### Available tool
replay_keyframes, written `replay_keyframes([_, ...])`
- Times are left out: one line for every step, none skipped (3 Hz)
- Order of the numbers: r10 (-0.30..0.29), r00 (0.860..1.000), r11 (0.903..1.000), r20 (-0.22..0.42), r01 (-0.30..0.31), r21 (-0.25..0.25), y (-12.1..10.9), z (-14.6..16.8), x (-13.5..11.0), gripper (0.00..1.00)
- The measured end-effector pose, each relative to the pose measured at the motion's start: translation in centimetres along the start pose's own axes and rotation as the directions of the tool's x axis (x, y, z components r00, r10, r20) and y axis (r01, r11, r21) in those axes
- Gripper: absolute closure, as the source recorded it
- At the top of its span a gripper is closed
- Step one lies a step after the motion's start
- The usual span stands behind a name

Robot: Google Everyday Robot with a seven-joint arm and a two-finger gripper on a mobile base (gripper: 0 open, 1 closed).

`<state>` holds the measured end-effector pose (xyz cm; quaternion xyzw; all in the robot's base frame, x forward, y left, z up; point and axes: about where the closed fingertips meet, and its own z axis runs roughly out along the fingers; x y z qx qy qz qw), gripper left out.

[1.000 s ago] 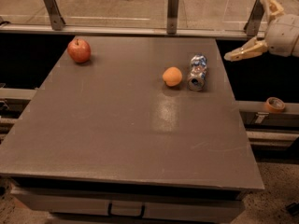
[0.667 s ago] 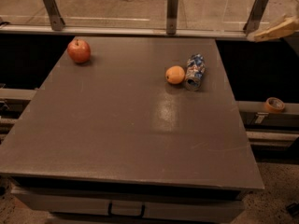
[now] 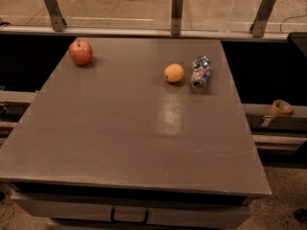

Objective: Move redbull can near orange

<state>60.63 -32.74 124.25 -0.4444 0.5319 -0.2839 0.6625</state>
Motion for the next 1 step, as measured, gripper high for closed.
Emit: replay_keyframes([-0.018, 1.0, 0.9998, -0.007, 0.018, 0.011, -0.63, -0.26, -0.45, 0.0])
